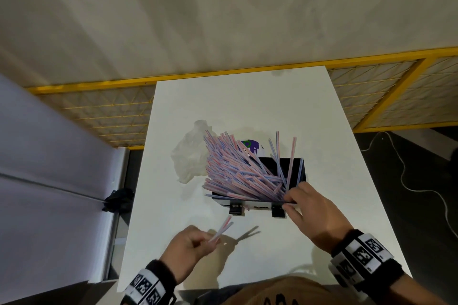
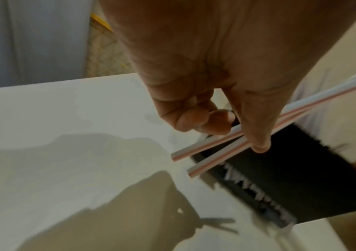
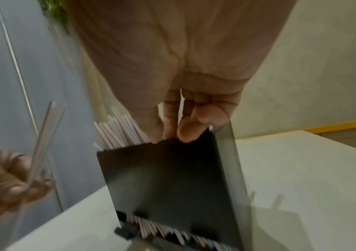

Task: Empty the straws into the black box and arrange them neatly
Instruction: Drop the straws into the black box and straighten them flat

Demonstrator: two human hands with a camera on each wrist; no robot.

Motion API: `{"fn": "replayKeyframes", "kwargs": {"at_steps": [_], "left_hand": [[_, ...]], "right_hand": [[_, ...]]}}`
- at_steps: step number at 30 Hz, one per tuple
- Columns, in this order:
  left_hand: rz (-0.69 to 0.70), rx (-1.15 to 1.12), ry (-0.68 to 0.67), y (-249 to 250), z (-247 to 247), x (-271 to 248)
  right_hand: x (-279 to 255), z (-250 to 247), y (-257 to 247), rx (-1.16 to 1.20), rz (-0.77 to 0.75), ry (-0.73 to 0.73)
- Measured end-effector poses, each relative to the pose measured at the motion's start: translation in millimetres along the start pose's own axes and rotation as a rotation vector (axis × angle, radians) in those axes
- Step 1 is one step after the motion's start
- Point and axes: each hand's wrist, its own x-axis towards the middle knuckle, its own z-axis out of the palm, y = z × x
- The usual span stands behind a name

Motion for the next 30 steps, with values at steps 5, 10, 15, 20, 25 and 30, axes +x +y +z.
{"fn": "replayKeyframes", "kwargs": {"at_steps": [5, 10, 15, 20, 25, 30], "left_hand": [[0.179, -0.083, -0.119, 70, 13, 26], [0.454, -0.081, -0.194, 128, 44, 45], [0.428, -0.100, -0.052, 137, 57, 52], [0.335, -0.105, -0.019, 113, 40, 44], [0.242, 0.210, 0.143, 76, 20, 42], [0.180, 0.272, 0.278, 65, 17, 41]], "right_hand": [[-4, -16, -21, 0.190, -0.225, -0.093], [1, -31, -47, 0.317, -0.335, 0.007], [7, -51, -32, 0.344, -0.270, 0.221], [15, -50, -5, 0.312, -0.173, 0.336], [26, -27, 0, 0.262, -0.166, 0.242], [31, 3, 5, 0.205, -0.071, 0.089]]}}
